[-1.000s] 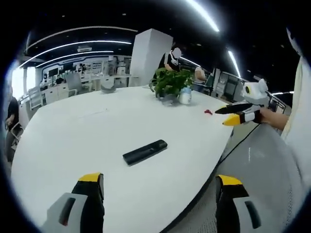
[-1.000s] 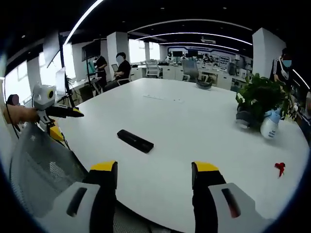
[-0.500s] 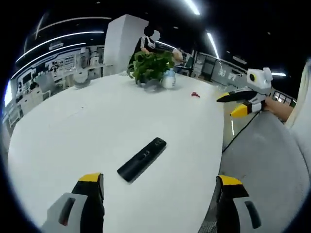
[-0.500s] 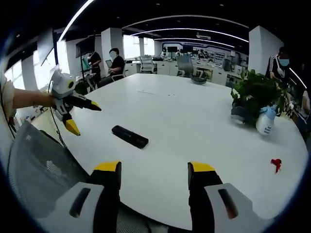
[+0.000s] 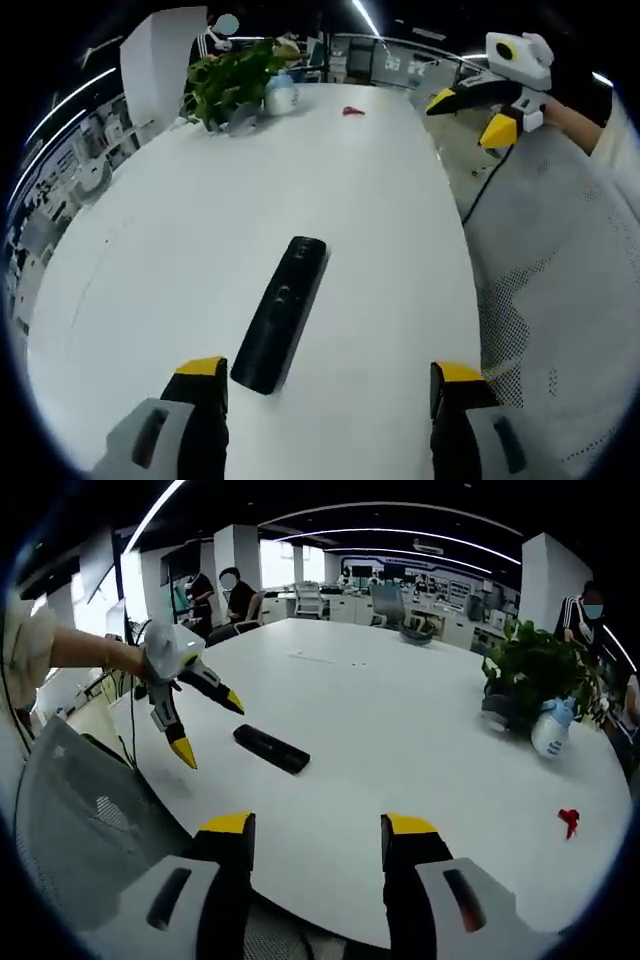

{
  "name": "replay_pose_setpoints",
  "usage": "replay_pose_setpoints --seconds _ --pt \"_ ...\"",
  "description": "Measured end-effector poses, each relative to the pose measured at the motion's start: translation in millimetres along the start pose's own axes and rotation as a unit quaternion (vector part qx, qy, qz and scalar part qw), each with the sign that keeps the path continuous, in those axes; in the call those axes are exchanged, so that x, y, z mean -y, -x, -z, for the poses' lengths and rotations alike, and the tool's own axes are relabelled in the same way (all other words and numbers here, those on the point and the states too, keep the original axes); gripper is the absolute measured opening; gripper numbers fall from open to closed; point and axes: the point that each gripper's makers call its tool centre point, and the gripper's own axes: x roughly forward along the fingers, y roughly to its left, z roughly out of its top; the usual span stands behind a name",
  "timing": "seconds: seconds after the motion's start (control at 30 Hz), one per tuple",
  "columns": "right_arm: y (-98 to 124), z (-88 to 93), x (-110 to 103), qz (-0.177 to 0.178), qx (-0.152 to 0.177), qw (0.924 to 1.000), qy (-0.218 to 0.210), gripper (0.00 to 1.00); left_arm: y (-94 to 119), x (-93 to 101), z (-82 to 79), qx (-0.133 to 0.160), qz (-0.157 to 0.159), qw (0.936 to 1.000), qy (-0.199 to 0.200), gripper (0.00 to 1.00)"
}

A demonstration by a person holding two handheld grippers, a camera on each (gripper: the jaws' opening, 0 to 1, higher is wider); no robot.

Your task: Press the specified remote control buttons in sequence, fully releasing each button before pressing the next.

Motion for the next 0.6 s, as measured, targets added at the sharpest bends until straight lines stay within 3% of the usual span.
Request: replay_pose_setpoints --seconds 0.17,0.37,0.6 --pt "-2.0 3.0 -3.6 -0.013 -0.009 0.9999 -0.001 0.48 -8.3 -17.9 4.4 -0.027 0.002 0.9996 -0.001 0.75" --pt "-2.6 2.8 -7.0 -0.031 -0.006 0.9993 -0.02 0.41 -15.2 -25.1 0.5 -0.043 0.027 0.9986 0.014 0.63" --pt "-3.6 3.4 -10.9 -0.039 -0.009 0.9991 -0.016 0.38 -28.9 -31.7 3.5 -0.091 0.034 0.9952 -0.011 0.59"
